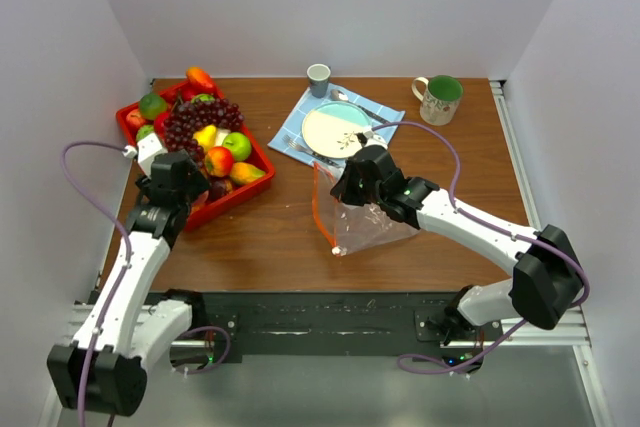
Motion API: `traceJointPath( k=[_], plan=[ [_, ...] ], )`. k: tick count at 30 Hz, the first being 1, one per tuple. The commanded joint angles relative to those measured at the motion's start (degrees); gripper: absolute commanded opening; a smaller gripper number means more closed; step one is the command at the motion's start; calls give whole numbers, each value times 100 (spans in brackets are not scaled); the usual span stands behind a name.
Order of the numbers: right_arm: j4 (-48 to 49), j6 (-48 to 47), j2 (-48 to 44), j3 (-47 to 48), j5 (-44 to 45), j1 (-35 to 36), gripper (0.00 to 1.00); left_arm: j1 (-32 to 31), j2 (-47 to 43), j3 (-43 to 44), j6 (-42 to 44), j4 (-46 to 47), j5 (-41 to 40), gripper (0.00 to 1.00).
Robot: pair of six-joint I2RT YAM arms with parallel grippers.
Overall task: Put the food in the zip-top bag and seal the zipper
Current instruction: Place the fake fruit in the zipper food storage bag.
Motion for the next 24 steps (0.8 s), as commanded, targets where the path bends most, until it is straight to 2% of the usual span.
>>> traceJointPath(
  k=[1, 3, 7, 10, 13, 17, 24],
  plan=[
    [44, -2, 76, 136, -66, -13, 0, -48, -402, 326, 135, 81, 1343, 0],
    [71, 60, 111, 145, -92, -22, 0, -284, -429, 264, -120, 448, 1835, 0],
    [150, 261, 146, 145, -119, -13, 0, -1968, -70, 150, -849, 1241, 1443, 0],
    [124, 411, 103, 128, -101, -13, 0, -2630, 413, 124, -1096, 1900, 1416, 0],
    [124, 560, 15, 119, -119, -13, 0, -3053, 757, -25, -1298, 2611, 1442, 0],
    [62, 719, -56, 154, -92, -4, 0, -3239, 933, -395, -1544, 3744, 1626, 0],
    [1, 974, -363, 189, 75, -13, 0, -3652, 1565, -571, -1686, 4598, 1680, 0]
  ],
)
